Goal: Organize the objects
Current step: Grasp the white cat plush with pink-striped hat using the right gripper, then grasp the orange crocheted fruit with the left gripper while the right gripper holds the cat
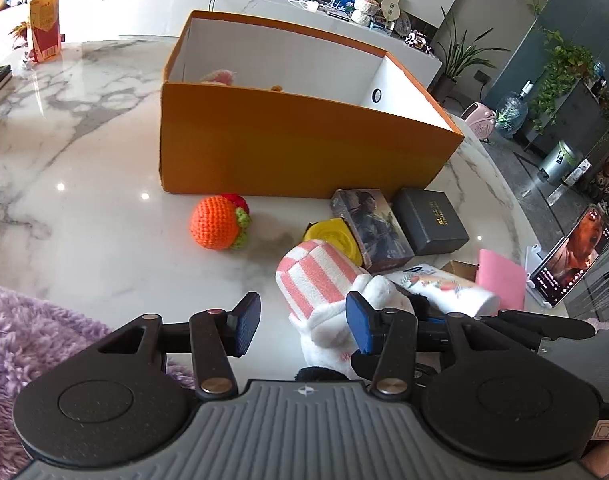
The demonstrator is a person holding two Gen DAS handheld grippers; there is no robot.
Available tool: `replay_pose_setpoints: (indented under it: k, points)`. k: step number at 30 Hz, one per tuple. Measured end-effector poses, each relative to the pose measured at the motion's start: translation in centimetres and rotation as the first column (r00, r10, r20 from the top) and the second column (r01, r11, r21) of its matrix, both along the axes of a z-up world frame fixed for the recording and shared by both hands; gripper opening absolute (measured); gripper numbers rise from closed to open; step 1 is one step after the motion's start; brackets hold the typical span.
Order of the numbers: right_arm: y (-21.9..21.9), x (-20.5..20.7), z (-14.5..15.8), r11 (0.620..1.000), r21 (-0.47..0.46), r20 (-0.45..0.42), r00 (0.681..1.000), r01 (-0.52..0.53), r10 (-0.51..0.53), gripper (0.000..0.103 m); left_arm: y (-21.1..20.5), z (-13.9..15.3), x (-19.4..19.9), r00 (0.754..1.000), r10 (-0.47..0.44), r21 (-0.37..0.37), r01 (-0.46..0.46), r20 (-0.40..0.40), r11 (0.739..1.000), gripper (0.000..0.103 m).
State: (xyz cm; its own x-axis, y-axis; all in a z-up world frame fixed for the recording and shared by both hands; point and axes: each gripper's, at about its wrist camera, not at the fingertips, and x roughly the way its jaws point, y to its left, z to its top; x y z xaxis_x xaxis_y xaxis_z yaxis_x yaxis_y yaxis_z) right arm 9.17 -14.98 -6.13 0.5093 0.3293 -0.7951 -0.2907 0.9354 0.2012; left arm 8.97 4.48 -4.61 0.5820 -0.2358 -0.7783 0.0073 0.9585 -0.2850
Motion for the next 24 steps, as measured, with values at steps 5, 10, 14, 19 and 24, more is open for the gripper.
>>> replay_pose_setpoints:
  k: [5,10,14,19,24]
  points:
    - [1.4,-0.9,1.6,0.994,-0.104,0.103,0.994,-0.026,0.037,0.072,1.4,0.6,-0.3,1.000,0.012,0.030,-0.013,0.018,0.999,0.055]
    - [2.5,0.0,1.8,0.987,-0.133,0.107,0.989,-0.089,0.103,0.081,2.2,1.1,-0.2,0.999,0.009,0.058,-0.011,0.032,0.998,0.055]
    - [3.5,1.1,0.2,0.977,-0.182,0.057,0.991,-0.106,0.118,0.080,2.2,1.3,-0.4,0.999,-0.013,0.103,0.008,0.046,0.995,0.055]
    - [4.1,1.6,-1.4,0.974,-0.192,0.003,0.992,-0.120,0.123,0.080,2.5,1.0,-0.2,0.999,-0.024,0.130,0.018,0.046,0.991,0.055]
    - [4.0,1.8,-1.4,0.978,-0.172,-0.009,0.992,-0.122,0.122,0.072,3.0,0.4,0.4,0.999,-0.029,0.134,0.024,0.034,0.991,0.055]
